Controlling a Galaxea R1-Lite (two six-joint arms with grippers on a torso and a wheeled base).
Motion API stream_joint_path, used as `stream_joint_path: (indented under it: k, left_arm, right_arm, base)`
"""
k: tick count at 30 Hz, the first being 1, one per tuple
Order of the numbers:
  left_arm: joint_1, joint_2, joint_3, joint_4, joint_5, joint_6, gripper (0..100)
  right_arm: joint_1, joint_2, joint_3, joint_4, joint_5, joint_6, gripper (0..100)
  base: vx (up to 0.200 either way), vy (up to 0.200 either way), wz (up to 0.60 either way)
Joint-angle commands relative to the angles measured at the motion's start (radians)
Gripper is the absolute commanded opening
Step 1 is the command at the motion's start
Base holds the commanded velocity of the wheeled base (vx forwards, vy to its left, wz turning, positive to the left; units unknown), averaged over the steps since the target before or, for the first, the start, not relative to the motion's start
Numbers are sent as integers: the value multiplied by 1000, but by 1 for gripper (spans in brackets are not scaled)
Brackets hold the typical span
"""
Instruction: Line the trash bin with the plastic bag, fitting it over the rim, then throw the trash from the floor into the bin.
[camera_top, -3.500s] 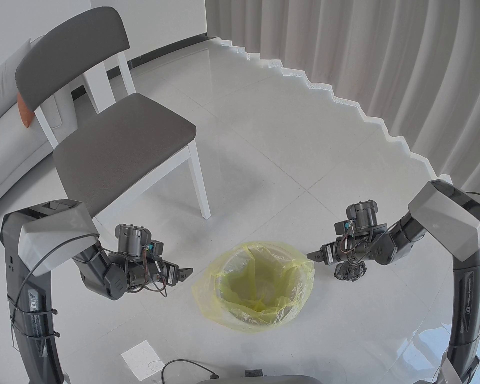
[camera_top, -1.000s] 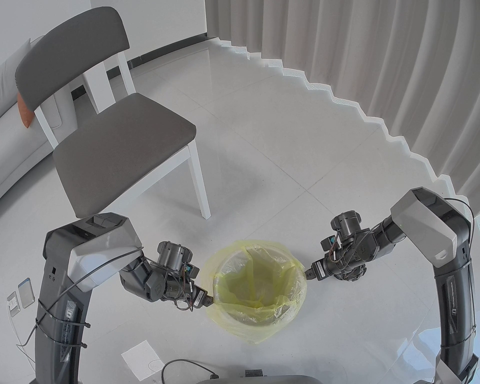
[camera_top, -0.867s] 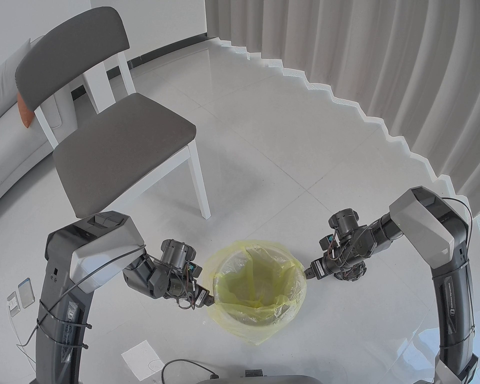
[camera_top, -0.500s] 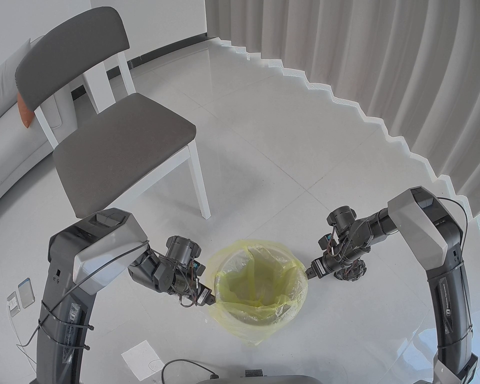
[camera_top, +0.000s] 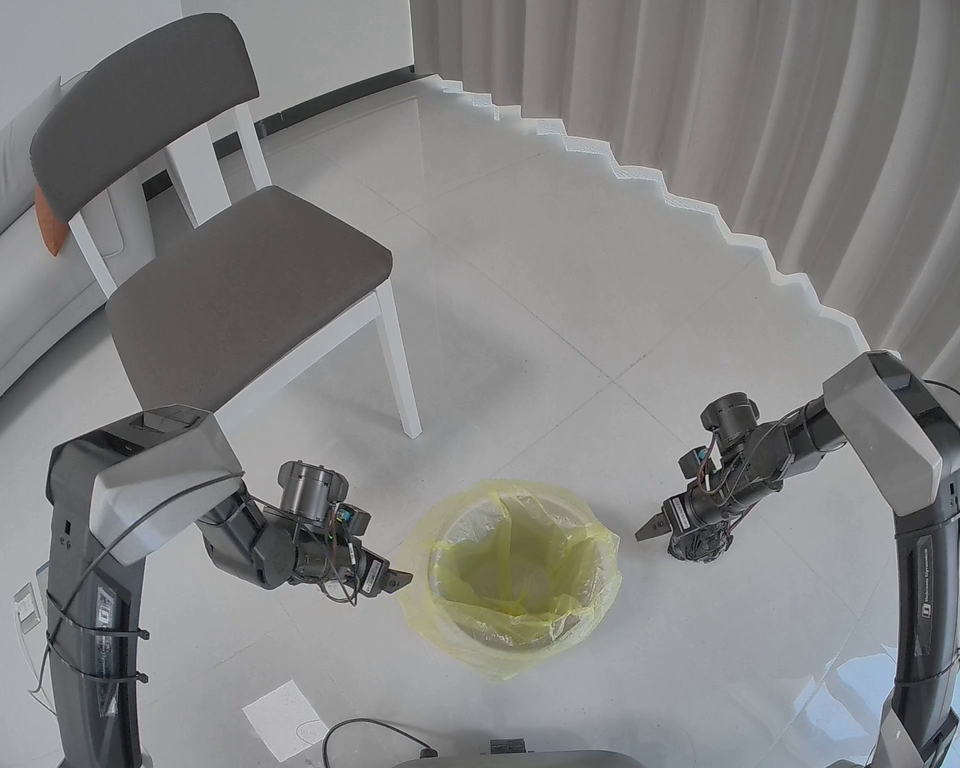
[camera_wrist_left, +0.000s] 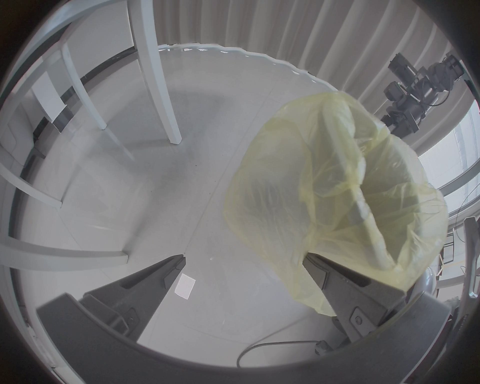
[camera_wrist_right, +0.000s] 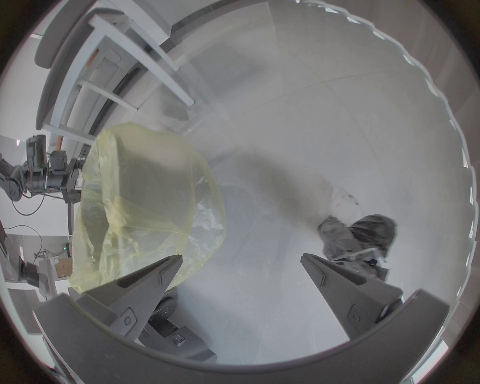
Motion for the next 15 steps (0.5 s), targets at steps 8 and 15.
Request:
stream_joint_path:
  k: [8, 15]
  left_arm:
    - [40, -121, 139, -132, -2, -5, 100]
    - [49, -182, 197, -227, -4, -60, 100]
  right_arm:
    - [-80, -43, 24, -61, -30, -43, 100]
    - [-123, 14, 21, -112, -114, -143, 100]
  base:
    - [0, 0, 0]
    - [0, 0, 0]
